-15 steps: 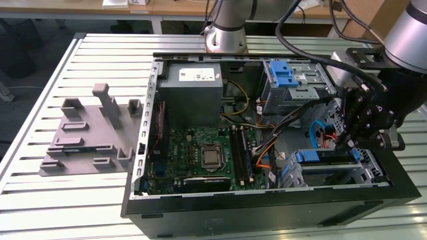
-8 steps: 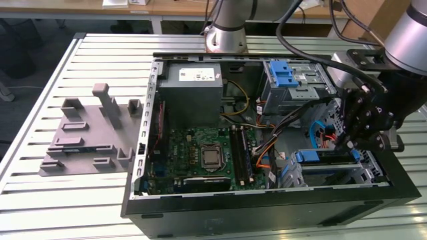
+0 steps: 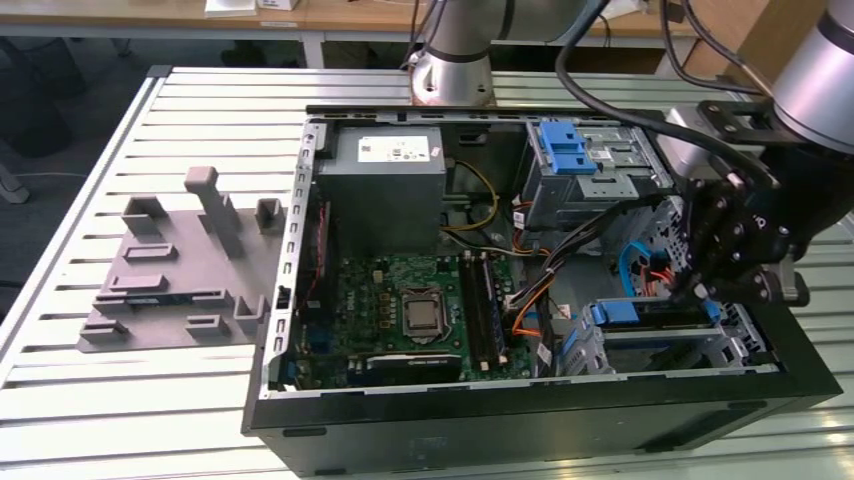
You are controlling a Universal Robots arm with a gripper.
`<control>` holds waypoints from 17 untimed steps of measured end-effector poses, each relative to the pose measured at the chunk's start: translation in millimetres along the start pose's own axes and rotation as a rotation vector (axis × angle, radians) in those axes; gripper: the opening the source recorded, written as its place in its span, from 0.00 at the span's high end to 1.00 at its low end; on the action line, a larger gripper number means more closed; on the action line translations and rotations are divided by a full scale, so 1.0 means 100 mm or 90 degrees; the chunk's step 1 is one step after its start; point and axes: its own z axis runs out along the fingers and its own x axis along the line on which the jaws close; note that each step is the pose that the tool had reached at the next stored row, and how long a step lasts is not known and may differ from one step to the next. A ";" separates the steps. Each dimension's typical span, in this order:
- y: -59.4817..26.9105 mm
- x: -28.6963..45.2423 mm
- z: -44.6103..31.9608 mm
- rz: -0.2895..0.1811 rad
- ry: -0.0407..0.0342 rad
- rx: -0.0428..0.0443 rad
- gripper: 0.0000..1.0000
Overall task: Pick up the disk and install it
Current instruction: 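Insert the first disk wire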
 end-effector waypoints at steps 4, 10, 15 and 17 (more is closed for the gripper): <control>-0.006 0.011 0.010 0.001 0.0000 -0.0021 0.84; -0.010 0.012 0.022 0.001 0.0003 -0.0055 0.84; -0.016 0.011 0.027 0.001 -0.0005 -0.0070 0.84; -0.016 0.011 0.027 0.001 -0.0011 -0.0071 0.84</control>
